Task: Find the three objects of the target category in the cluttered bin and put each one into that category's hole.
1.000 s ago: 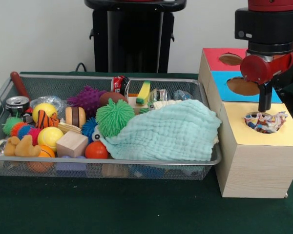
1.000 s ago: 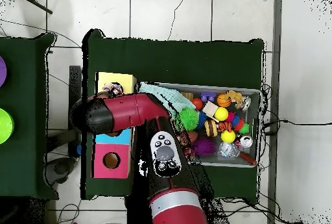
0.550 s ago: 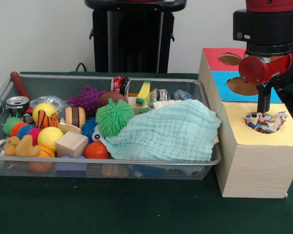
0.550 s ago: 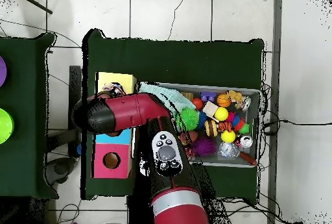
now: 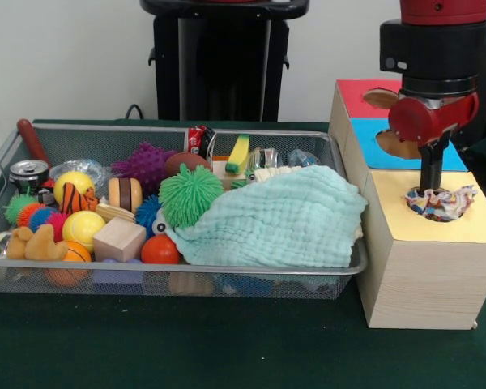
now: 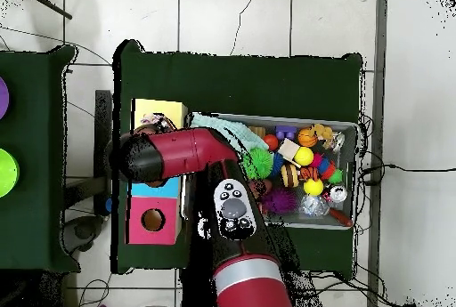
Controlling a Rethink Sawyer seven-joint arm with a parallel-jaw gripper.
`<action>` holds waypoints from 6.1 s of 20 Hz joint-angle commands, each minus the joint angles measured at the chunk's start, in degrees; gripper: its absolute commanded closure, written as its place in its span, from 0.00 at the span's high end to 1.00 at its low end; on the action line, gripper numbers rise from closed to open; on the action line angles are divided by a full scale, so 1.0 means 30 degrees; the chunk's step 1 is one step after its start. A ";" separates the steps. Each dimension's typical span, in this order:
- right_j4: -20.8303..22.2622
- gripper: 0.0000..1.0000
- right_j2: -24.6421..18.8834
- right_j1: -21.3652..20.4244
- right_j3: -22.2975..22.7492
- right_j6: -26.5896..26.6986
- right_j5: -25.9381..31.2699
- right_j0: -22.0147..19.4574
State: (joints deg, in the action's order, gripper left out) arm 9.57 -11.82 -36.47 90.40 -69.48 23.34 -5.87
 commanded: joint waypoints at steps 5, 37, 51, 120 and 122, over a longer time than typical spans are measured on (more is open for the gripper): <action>0.0607 0.00 -0.1465 -0.0877 0.2132 -0.2269 -0.2277 -0.1423; 0.0871 0.00 -0.3251 0.1513 0.2461 -0.1241 -0.1036 -0.3006; 0.1364 0.00 -0.1526 0.2584 0.1267 -0.1302 -0.1036 -0.2053; 0.1109 0.00 -0.3461 0.2108 0.2317 -0.1646 -0.2949 -0.3090; 0.1320 0.00 -0.3717 0.2221 0.2465 -0.1616 -0.3631 -0.3313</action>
State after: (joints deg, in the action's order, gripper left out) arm 9.55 -20.31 -34.07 96.24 -69.48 14.20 -14.08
